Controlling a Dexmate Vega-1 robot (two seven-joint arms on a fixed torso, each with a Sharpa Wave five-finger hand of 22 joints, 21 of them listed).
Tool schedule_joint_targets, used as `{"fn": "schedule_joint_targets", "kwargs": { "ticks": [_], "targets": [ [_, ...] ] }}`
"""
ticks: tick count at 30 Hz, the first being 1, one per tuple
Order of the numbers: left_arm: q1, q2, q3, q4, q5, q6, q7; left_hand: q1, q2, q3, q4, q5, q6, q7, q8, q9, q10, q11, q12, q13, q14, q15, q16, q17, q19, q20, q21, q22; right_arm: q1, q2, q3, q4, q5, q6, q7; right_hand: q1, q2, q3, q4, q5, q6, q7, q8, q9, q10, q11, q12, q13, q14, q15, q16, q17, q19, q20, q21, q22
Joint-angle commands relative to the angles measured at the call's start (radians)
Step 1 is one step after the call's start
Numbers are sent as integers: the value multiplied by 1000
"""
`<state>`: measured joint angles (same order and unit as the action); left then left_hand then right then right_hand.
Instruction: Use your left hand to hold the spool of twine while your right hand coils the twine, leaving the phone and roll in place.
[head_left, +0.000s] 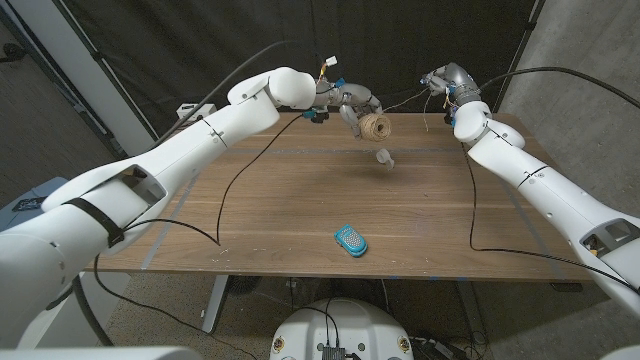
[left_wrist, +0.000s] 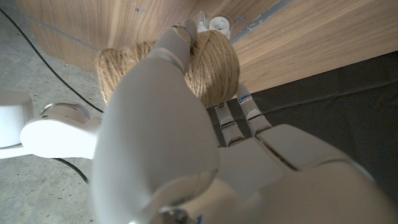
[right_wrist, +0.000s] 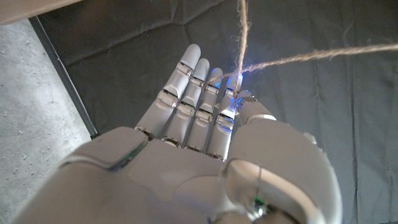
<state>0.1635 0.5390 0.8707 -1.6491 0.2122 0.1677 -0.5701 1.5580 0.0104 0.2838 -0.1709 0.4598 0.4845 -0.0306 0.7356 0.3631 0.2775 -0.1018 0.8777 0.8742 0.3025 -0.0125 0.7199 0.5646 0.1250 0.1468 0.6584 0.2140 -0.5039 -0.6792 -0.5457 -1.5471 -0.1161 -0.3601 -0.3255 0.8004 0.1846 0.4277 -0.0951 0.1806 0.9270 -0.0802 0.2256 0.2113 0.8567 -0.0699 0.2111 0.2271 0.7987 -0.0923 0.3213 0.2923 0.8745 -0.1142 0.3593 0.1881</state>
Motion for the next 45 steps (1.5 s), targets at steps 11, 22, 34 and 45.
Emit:
{"fn": "schedule_joint_targets", "kwargs": {
  "ticks": [11, 22, 34, 45],
  "targets": [
    [-16, -10, 11, -6, -5, 93, 28, -29, 113, 10, 9, 12, 116, 96, 39, 47, 136, 87, 18, 12, 58, 7, 310, 36, 1, 7, 12, 1, -1, 19, -24, 39, 31, -5, 10, 12, -3, -1, -4, 1, 10, 0, -3, 6, 7, -4, 0, 1, 4, -111, -2, 5, -5, -32, 9, 2],
    [-24, -8, 4, 0, -13, 101, 52, -30, 113, 10, 9, 15, 117, 98, 38, 48, 137, 88, 19, 13, 58, 7, 313, 36, 0, 8, 16, 1, -9, 29, -31, 44, 45, -22, 5, 12, -3, -2, -3, 0, 11, 2, -3, 6, 4, -5, -1, 1, 5, -109, -2, 6, -6, -33, 11, 2],
    [-28, -17, 0, 12, -27, 130, 76, -31, 112, 9, 10, 19, 117, 100, 38, 50, 138, 92, 20, 14, 59, 12, 316, 37, 0, 9, 21, 1, -23, 34, -37, 27, 55, -44, -2, 13, -2, -1, -3, 1, 11, 2, -3, 6, 6, -2, -1, 1, 6, -112, -3, 7, -7, -32, 13, 2],
    [-31, -35, -2, 32, -49, 142, 104, -33, 112, 9, 10, 22, 117, 100, 37, 51, 138, 93, 20, 14, 58, 11, 317, 35, -1, 10, 25, 0, -41, 33, -37, 4, 68, -64, -5, 12, -3, -1, -3, 0, 13, 4, -3, 6, 9, 0, 0, 1, 5, -110, -6, 7, -8, -32, 14, 2]
  ]
}}
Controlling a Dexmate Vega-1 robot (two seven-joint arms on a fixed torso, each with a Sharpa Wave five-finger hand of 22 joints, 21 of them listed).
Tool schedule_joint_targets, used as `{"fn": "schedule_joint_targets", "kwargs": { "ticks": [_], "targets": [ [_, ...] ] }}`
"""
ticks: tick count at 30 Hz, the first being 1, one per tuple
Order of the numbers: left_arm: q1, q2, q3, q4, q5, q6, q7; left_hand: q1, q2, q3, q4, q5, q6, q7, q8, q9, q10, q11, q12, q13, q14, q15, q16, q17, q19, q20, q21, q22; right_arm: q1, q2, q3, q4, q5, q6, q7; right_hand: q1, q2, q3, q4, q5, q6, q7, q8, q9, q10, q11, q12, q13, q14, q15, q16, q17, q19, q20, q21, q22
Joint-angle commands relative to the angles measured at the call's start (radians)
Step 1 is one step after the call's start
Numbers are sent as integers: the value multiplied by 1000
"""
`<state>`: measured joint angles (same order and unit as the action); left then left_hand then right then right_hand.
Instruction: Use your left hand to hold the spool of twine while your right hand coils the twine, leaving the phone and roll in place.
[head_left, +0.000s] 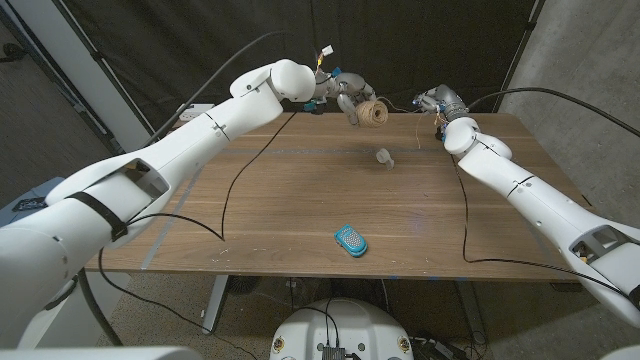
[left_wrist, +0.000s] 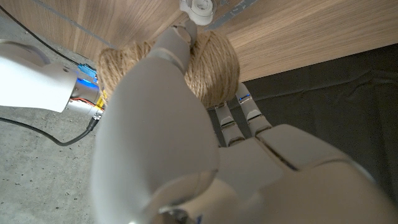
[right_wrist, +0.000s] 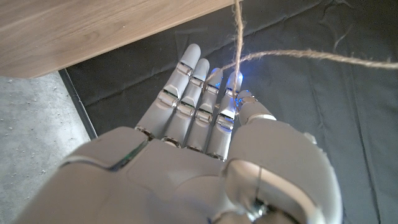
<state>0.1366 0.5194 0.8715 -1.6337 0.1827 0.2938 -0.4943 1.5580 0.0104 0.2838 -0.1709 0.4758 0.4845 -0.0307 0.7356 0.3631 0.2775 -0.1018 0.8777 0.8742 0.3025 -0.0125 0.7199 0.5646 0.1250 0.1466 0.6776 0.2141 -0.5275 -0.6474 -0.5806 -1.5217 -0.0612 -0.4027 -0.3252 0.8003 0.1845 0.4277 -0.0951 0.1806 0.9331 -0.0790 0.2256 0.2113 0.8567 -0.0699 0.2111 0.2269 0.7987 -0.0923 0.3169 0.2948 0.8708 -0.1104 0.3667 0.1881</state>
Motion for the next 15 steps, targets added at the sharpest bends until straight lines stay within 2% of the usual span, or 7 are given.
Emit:
{"fn": "schedule_joint_targets", "kwargs": {
  "ticks": [1, 3, 4, 15],
  "targets": [
    [-4, -15, -2, 17, -20, 16, 29, -33, 112, 9, 10, 7, 119, 99, 37, 51, 137, 94, 20, 14, 58, 12, 318, 35, -2, 10, 6, 0, -17, 1, -3, -22, 13, -22, -6, 13, -3, -1, -3, 0, 7, 3, -3, 6, 8, -9, 0, 1, 5, -110, -1, 5, -4, -36, 7, 2],
    [-6, -18, -1, 16, -21, 19, 35, -34, 112, 9, 11, 7, 119, 102, 38, 52, 139, 95, 20, 13, 58, 11, 318, 35, -2, 10, 7, 0, -22, 3, -1, -26, 19, -29, -7, 13, -3, -1, -3, 0, 8, 2, -3, 6, 7, -8, -1, 1, 6, -111, -1, 5, -4, -36, 7, 2],
    [-6, -19, -1, 15, -22, 22, 38, -34, 112, 9, 11, 8, 120, 103, 38, 52, 140, 94, 19, 11, 57, 12, 319, 36, -2, 10, 8, 0, -24, 1, -1, -28, 22, -28, -3, 14, -3, -1, -3, 0, 8, -1, -3, 6, 6, 3, -1, 1, 6, -111, -2, 5, -4, -36, 8, 2],
    [-10, -31, 2, 16, -19, 47, 76, -35, 112, 8, 10, 11, 117, 105, 37, 54, 138, 94, 21, 15, 58, 11, 321, 35, -3, 11, 11, 0, -48, -5, 0, -53, 40, -39, 0, 14, -3, -1, -3, 0, 8, -1, -3, 6, 7, -2, -1, 1, 6, -109, -3, 6, -7, -36, 9, 2]
  ]
}}
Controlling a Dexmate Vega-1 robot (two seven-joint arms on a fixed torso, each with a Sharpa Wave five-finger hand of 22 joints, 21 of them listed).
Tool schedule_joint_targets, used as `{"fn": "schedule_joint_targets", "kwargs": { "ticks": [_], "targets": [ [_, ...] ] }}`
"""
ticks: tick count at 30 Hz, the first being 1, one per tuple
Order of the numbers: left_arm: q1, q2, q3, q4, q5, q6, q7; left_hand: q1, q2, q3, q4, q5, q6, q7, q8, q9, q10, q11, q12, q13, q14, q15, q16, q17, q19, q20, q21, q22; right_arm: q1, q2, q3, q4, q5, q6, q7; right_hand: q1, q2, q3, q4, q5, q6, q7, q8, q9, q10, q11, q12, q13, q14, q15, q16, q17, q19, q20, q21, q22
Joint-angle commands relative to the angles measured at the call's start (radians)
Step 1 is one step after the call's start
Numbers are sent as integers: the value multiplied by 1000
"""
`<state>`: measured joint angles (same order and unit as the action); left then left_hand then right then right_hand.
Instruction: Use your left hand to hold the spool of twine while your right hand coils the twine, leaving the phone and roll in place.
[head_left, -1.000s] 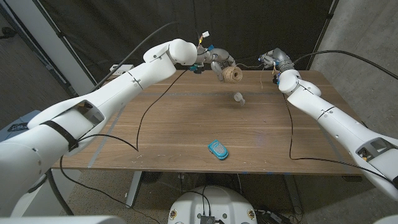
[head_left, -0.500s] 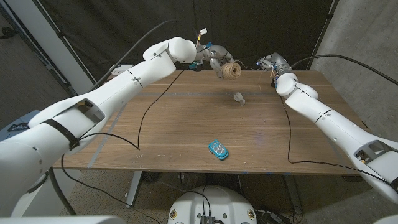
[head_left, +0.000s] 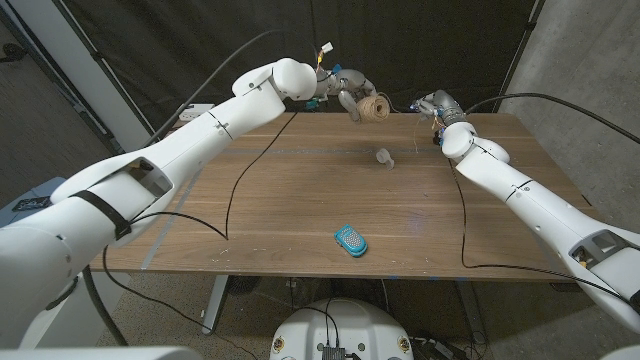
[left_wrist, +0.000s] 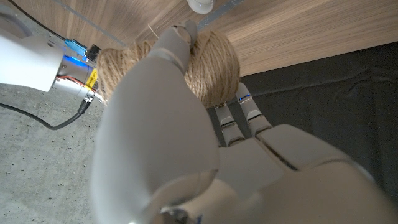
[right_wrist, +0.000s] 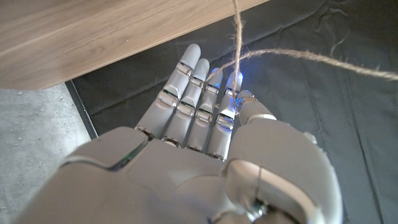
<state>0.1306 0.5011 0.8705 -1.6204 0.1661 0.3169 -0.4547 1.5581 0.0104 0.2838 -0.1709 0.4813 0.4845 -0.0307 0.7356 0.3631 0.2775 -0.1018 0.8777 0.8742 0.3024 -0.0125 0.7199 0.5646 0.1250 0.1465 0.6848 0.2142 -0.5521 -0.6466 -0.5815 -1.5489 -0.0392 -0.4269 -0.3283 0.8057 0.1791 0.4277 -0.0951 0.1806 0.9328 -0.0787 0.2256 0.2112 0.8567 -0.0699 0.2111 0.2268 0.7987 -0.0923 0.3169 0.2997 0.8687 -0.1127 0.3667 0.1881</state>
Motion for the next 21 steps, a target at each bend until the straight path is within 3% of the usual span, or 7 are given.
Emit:
{"fn": "schedule_joint_targets", "kwargs": {
  "ticks": [1, 3, 6, 21],
  "targets": [
    [-4, -13, 3, 2, -2, 25, 40, -35, 112, 9, 10, 6, 117, 104, 36, 54, 138, 95, 21, 15, 57, 13, 322, 35, -3, 12, 4, 0, -26, -5, 2, -29, 20, -20, 1, 9, 3, -1, -3, 0, 9, 0, -3, 6, 7, -1, -1, 1, 5, -109, -3, 1, -5, -34, 9, 2],
    [-4, -13, 3, 1, -2, 27, 45, -35, 112, 9, 10, 7, 117, 104, 36, 54, 138, 96, 22, 15, 57, 12, 322, 36, -4, 12, 5, 0, -30, -5, 3, -35, 23, -24, 0, 11, 3, -1, -4, 0, 10, 2, -3, 6, 8, 9, -1, 1, 5, -108, -2, 3, -4, -33, 10, 2],
    [-6, -13, 5, 0, -3, 28, 48, -35, 113, 9, 10, 7, 118, 103, 36, 54, 137, 96, 22, 16, 57, 14, 323, 36, -4, 12, 6, 0, -36, -9, 2, -43, 25, -27, 0, 11, 3, -1, -3, 0, 9, 1, -4, 6, 8, -5, -1, 1, 7, -110, -2, 3, -5, -33, 10, 2],
    [-6, -15, 9, -8, 3, 50, 74, -36, 112, 8, 10, 12, 117, 108, 35, 56, 138, 99, 21, 14, 56, 13, 326, 36, -6, 13, 11, -1, -62, -22, 7, -83, 38, -51, -2, 11, 3, -1, -3, 0, 10, 0, -4, 6, 7, -7, -2, 1, 7, -110, -4, 4, -7, -34, 12, 1]
  ]
}}
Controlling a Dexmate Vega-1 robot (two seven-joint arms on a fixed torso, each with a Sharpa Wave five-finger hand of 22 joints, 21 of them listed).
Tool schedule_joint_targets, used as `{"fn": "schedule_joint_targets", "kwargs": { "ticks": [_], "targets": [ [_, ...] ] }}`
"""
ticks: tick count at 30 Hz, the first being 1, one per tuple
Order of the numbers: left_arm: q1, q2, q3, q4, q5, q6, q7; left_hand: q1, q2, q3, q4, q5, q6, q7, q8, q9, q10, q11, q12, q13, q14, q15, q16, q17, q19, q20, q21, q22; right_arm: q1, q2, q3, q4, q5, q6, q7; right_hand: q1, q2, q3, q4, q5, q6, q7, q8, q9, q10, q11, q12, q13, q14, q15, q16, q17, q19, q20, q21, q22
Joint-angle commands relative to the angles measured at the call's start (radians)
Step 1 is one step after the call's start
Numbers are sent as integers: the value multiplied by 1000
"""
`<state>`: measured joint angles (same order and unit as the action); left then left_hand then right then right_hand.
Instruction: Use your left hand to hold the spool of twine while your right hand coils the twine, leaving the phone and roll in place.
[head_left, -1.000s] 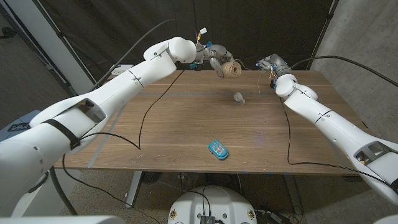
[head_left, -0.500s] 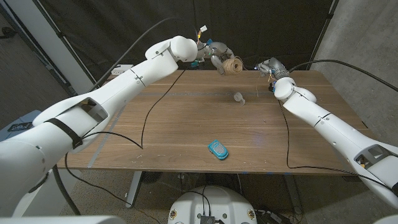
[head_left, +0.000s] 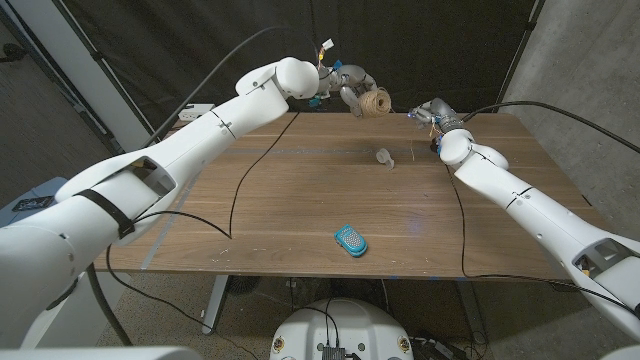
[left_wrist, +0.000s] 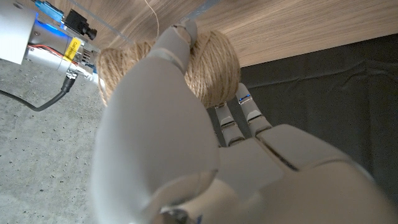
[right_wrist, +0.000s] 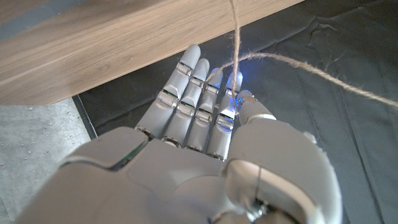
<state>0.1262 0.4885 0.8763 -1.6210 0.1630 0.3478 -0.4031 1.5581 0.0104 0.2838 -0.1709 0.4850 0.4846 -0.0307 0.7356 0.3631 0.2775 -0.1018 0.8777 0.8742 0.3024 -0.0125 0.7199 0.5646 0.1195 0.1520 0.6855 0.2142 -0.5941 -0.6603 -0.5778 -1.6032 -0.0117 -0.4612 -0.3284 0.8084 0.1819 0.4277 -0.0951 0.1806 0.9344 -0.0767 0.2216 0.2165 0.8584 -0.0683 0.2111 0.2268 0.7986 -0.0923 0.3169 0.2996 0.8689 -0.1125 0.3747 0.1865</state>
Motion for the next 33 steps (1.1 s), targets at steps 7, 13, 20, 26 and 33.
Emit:
{"fn": "schedule_joint_targets", "kwargs": {
  "ticks": [7, 13, 20, 26, 33],
  "targets": [
    [-6, -6, 6, -3, 9, 27, 30, -36, 112, 8, 10, 10, 119, 108, 34, 56, 137, 98, 21, 14, 55, 13, 327, 35, -1, 7, 13, -1, -31, -12, 4, -47, 16, -24, -2, 9, -2, -1, -3, 0, 8, -1, 0, 1, 5, -6, -2, 1, 6, -110, -6, 4, -8, -33, 5, 3],
    [-11, -10, 9, 7, 13, 28, 38, -36, 111, 8, 10, 12, 117, 107, 33, 57, 138, 99, 21, 13, 56, 15, 327, 33, -1, 7, 15, -2, -40, -16, 2, -64, 17, -31, 0, 10, 0, -1, -3, 0, 8, -2, -1, 1, 8, -5, -1, 2, 5, -110, -7, 5, -10, -34, 6, 3],
    [-15, -17, 11, 21, 18, 26, 51, -37, 111, 8, 10, 14, 118, 107, 32, 58, 139, 99, 20, 11, 57, 15, 328, 32, -2, 7, 17, -2, -42, -16, -3, -69, 20, -43, 6, 9, 0, -1, -1, 0, 9, -2, 0, 1, 4, -4, -2, 2, 6, -109, -7, 5, -11, -34, 7, 3],
    [-21, -25, 13, 37, 20, 27, 58, -38, 111, 8, 10, 16, 118, 105, 31, 58, 138, 99, 20, 12, 57, 13, 329, 32, 0, 6, 21, -2, -47, -14, -7, -79, 23, -52, 8, 9, -1, -2, -2, 0, 9, -2, -1, 1, 6, -6, -2, 2, 7, -110, -7, 6, -11, -34, 8, 3],
    [-25, -36, 13, 59, 22, 31, 76, -38, 111, 9, 10, 17, 119, 107, 31, 58, 138, 100, 21, 13, 55, 15, 330, 33, -1, 7, 22, -3, -53, -12, -15, -92, 26, -57, 13, 9, -1, -2, -1, 0, 10, 1, 0, 1, 5, -6, -2, 2, 7, -109, -8, 6, -13, -34, 8, 3]
  ]
}}
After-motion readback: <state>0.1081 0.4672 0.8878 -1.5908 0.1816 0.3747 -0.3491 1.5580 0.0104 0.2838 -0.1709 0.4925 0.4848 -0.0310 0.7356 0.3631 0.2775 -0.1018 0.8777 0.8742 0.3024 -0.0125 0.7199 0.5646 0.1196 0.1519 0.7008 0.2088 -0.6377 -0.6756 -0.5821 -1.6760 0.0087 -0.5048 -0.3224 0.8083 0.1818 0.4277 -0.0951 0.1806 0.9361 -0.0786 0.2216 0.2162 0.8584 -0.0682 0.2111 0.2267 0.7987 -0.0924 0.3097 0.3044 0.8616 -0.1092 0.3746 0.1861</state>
